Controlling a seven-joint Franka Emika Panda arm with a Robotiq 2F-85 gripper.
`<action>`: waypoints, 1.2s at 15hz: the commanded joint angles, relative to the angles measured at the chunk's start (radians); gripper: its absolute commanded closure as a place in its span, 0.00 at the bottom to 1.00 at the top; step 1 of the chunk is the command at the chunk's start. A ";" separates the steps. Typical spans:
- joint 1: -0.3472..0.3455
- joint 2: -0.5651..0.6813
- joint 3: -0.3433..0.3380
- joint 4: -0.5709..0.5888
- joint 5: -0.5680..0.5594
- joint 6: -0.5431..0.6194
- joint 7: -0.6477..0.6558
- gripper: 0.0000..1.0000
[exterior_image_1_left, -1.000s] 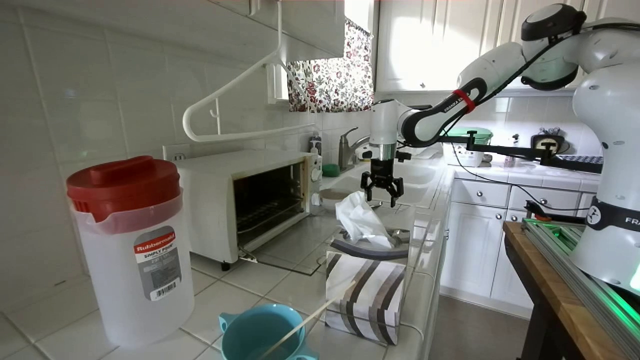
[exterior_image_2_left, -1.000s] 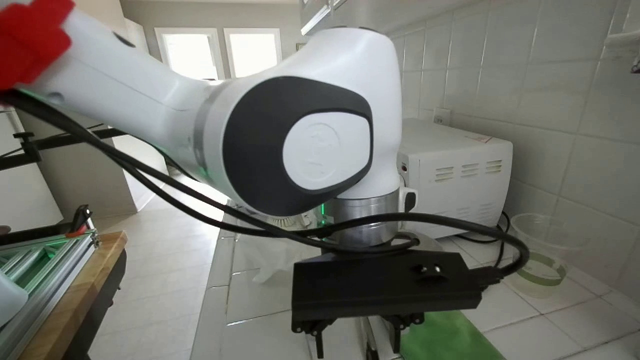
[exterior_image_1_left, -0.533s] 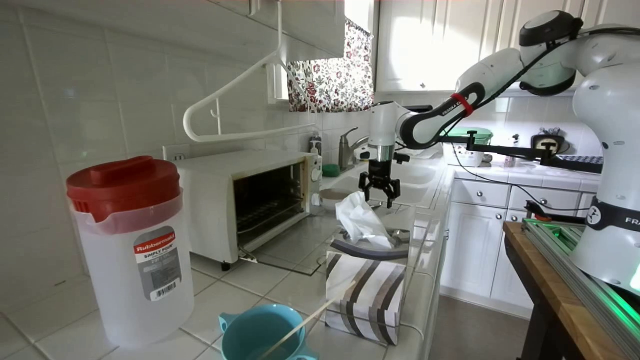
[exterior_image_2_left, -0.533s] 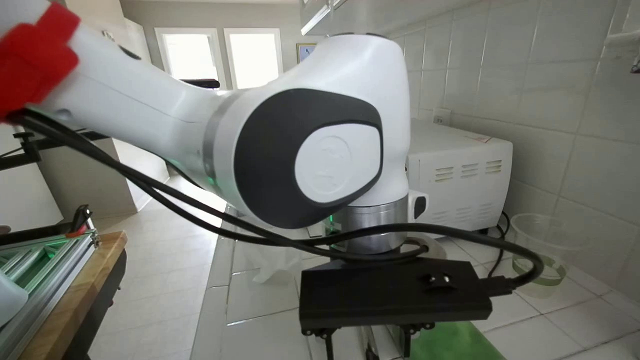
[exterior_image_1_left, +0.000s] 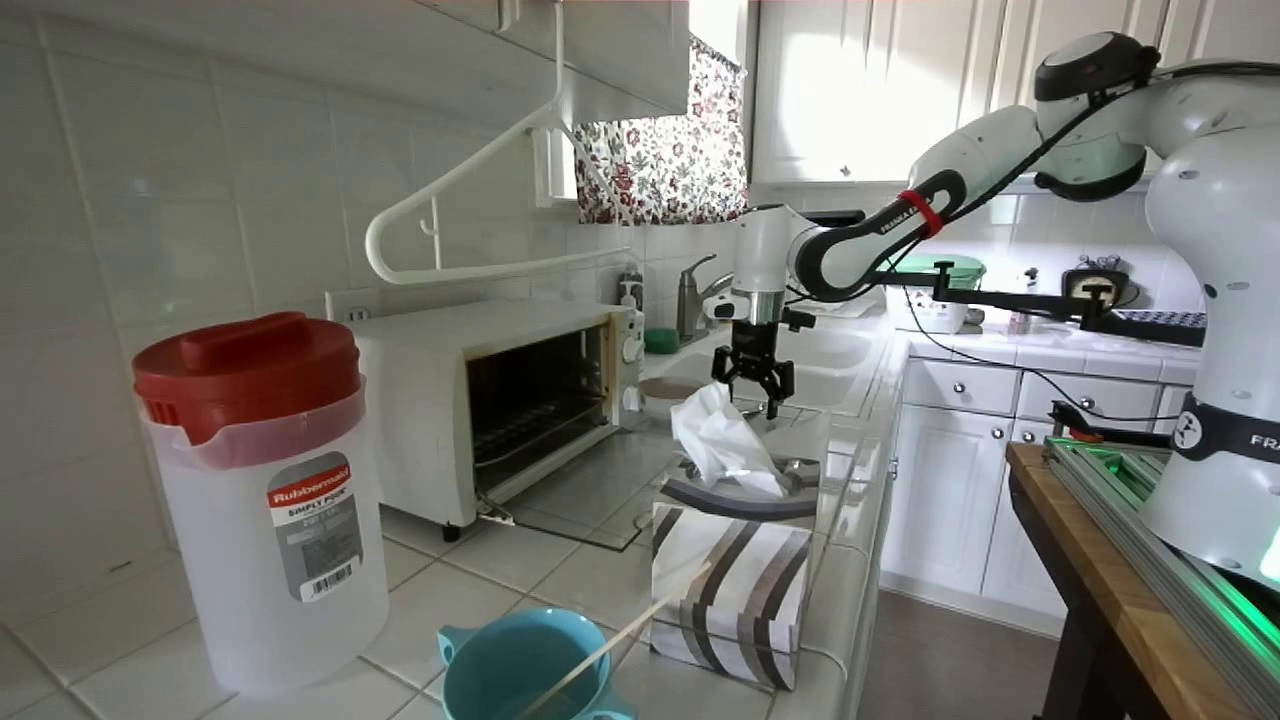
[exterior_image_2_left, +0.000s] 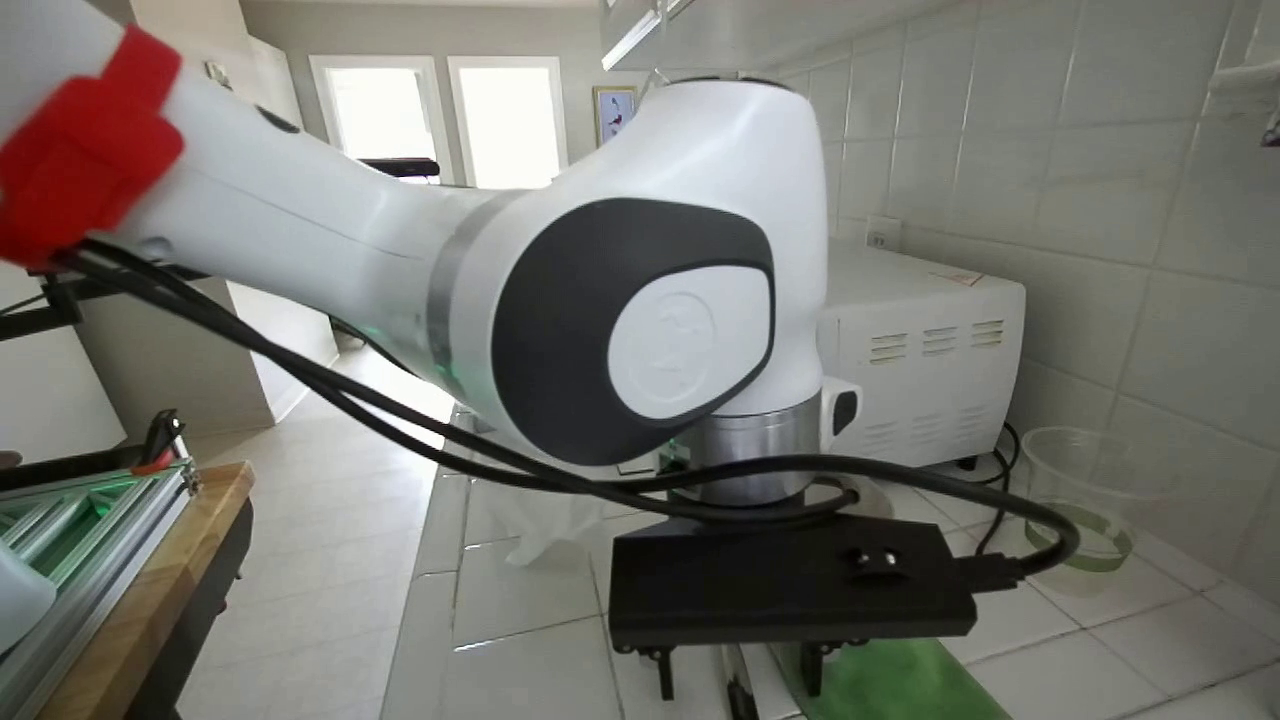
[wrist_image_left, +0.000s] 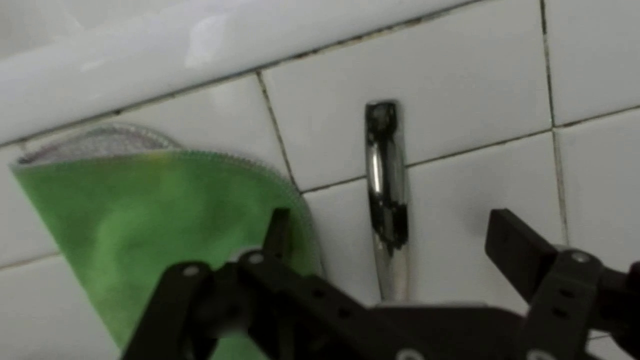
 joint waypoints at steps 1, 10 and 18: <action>0.000 -0.050 0.022 0.027 -0.027 -0.027 0.019 0.01; 0.000 -0.057 0.035 0.037 -0.027 -0.043 0.019 0.79; 0.001 -0.056 0.038 0.039 -0.025 -0.047 0.018 0.95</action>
